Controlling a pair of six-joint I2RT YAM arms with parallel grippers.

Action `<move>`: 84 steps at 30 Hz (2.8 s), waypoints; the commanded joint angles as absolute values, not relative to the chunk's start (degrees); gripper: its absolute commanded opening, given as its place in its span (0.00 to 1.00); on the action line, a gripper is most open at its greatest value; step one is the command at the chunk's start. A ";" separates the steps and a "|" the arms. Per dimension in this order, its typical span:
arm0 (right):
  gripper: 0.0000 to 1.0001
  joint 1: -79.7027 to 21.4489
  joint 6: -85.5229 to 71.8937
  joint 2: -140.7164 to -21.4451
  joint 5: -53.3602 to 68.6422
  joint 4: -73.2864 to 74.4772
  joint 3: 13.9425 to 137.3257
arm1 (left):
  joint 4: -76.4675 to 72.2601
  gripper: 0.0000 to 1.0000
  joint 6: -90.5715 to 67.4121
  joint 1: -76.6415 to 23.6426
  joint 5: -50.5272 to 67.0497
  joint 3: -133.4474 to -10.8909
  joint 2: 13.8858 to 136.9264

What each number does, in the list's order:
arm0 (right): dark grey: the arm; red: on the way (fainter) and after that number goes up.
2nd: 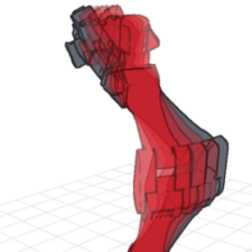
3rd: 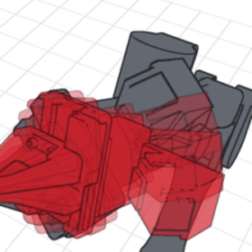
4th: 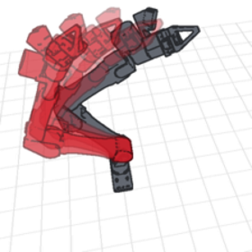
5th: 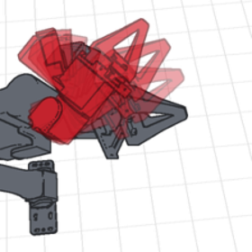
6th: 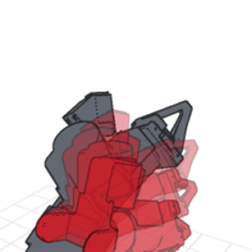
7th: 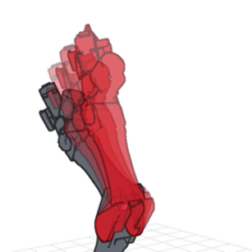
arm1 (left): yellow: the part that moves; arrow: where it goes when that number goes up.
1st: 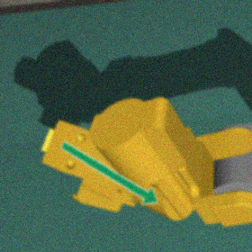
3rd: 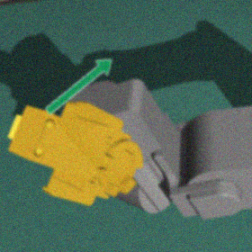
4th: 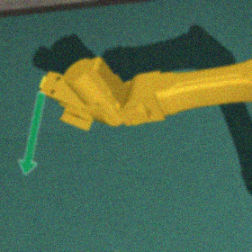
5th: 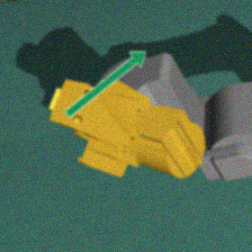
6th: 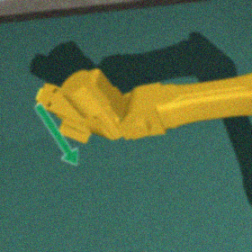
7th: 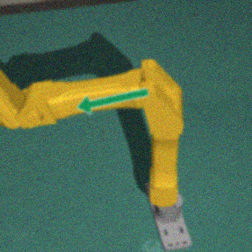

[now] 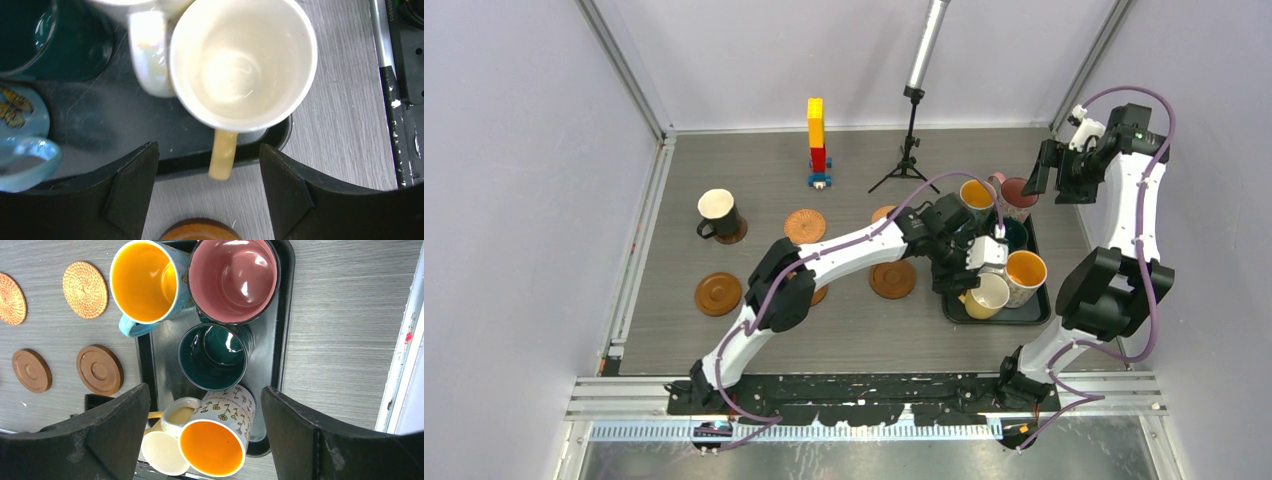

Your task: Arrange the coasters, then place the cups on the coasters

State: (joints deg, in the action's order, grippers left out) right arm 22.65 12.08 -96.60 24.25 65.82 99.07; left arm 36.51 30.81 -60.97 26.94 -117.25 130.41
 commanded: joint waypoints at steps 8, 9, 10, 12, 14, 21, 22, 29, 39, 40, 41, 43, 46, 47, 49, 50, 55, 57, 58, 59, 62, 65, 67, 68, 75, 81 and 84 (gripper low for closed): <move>0.85 23.84 12.68 -94.01 25.72 66.15 98.70 | 37.89 0.59 33.40 -64.83 26.18 -122.95 134.22; 0.86 23.89 12.70 -93.99 25.73 66.16 98.70 | 37.99 0.57 33.54 -64.88 25.98 -123.02 134.41; 0.85 24.00 12.74 -94.04 25.80 66.10 98.66 | 38.05 0.55 33.42 -64.98 26.01 -123.04 134.46; 0.86 24.08 12.72 -93.97 25.77 66.10 98.66 | 38.34 0.52 33.42 -65.08 25.82 -123.00 134.66; 0.86 24.17 12.74 -94.02 25.76 66.10 98.57 | 38.14 0.48 33.37 -65.13 25.31 -122.92 134.81; 0.85 24.52 12.74 -93.63 25.75 66.12 98.10 | 38.19 0.31 33.63 -65.14 24.52 -122.35 134.46; 0.86 24.60 12.74 -93.55 25.73 66.10 98.16 | 38.15 0.27 33.53 -65.13 24.55 -122.29 134.39; 0.86 24.72 12.63 -93.45 25.45 66.23 97.95 | 35.73 0.00 31.62 -65.15 25.77 -119.69 130.77; 0.86 24.70 12.05 -93.52 25.58 66.28 98.17 | 23.45 0.00 22.48 -63.43 25.55 -111.50 120.72; 0.85 24.70 12.00 -93.44 25.56 66.33 98.13 | 21.31 0.00 20.88 -62.88 25.52 -110.21 119.61; 0.85 24.72 11.91 -93.37 25.62 66.33 98.17 | 19.62 0.00 19.60 -62.27 25.57 -108.95 118.40; 0.86 24.70 11.67 -93.40 25.62 66.30 98.16 | 16.72 0.00 16.90 -61.13 25.34 -107.02 116.04; 0.86 24.70 11.15 -93.63 25.79 66.23 98.66 | 13.42 0.00 12.53 -58.89 25.08 -103.65 112.11; 0.85 24.74 10.85 -93.75 25.76 66.11 98.77 | 12.52 0.00 11.34 -57.89 24.62 -102.37 110.62; 0.86 24.70 10.00 -93.74 25.99 65.43 98.61 | 11.68 0.00 9.75 -55.95 23.46 -99.91 107.59; 0.86 24.70 9.41 -93.79 26.34 65.05 98.43 | 11.48 0.00 9.07 -54.86 22.41 -98.63 106.06; 0.86 24.64 6.89 -93.66 27.08 62.12 97.04 | 11.31 0.00 5.95 -48.66 17.48 -91.19 97.59; 0.86 24.63 6.37 -94.09 27.11 61.83 97.30 | 11.56 0.00 6.41 -46.20 15.50 -88.21 94.15; 0.86 24.61 6.17 -94.28 27.00 61.83 97.44 | 11.73 0.00 6.67 -44.97 14.47 -86.91 92.41; 0.86 24.63 5.97 -94.50 26.98 61.69 97.69 | 12.12 0.00 6.80 -43.59 13.86 -85.68 90.91; 0.86 24.54 5.72 -95.15 26.86 61.58 98.25 | 13.40 0.00 7.10 -39.26 11.66 -81.95 86.56; 0.86 24.54 5.78 -95.65 27.36 61.60 98.52 | 14.15 0.00 7.26 -35.19 10.69 -77.95 83.43; 0.86 24.39 6.07 -95.87 28.43 61.66 98.51 | 14.61 0.00 7.46 -32.61 10.80 -75.06 82.00; 0.86 24.29 6.19 -95.87 28.62 61.57 98.52 | 14.63 0.00 7.22 -31.21 10.82 -73.64 81.35; 0.85 23.73 7.02 -97.17 27.84 62.00 99.76 | 14.24 0.00 8.55 -21.98 11.56 -65.76 79.56; 0.86 23.49 7.38 -97.63 27.32 61.99 99.90 | 13.04 0.00 10.95 -16.92 12.65 -61.90 80.18; 0.86 23.52 7.47 -97.82 27.00 61.97 100.03 | 11.77 0.00 12.41 -15.94 12.89 -60.55 81.01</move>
